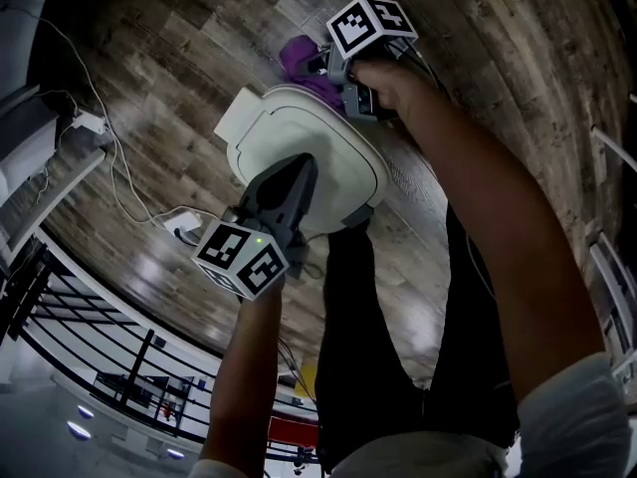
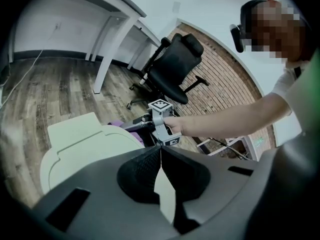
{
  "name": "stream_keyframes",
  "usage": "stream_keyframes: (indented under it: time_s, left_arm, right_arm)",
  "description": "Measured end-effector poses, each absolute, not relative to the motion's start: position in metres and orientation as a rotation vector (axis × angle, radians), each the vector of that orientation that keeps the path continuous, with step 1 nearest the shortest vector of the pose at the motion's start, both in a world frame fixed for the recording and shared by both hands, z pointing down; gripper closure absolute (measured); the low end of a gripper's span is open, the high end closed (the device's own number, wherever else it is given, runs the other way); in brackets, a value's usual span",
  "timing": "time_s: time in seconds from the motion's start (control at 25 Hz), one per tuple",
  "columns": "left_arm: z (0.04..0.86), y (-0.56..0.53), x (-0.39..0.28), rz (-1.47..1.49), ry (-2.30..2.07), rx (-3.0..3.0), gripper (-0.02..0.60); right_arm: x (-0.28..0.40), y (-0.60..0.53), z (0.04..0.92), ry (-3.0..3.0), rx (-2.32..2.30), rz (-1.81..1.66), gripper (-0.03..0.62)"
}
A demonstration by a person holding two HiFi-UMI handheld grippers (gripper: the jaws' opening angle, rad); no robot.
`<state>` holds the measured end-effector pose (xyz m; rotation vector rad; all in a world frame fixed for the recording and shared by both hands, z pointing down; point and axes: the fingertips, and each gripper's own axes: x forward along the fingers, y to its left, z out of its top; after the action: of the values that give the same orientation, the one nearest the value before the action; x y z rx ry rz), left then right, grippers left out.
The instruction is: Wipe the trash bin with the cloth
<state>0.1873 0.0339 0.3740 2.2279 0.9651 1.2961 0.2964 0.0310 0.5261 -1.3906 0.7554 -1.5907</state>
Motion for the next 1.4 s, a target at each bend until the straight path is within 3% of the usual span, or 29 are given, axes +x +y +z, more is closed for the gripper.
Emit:
stream_keyframes:
  time_s: [1.04,1.4]
  left_arm:
    - [0.389,0.100,0.155,1.423,1.040,2.174,0.577]
    - [0.389,0.106,0.152,1.443,1.060,2.167,0.577]
  right_arm:
    - [0.134,0.128,0.562,0.594,-1.338,-1.658,0.497]
    - [0.027,0.167,0.588,1.211,-1.554,-2.271,0.496]
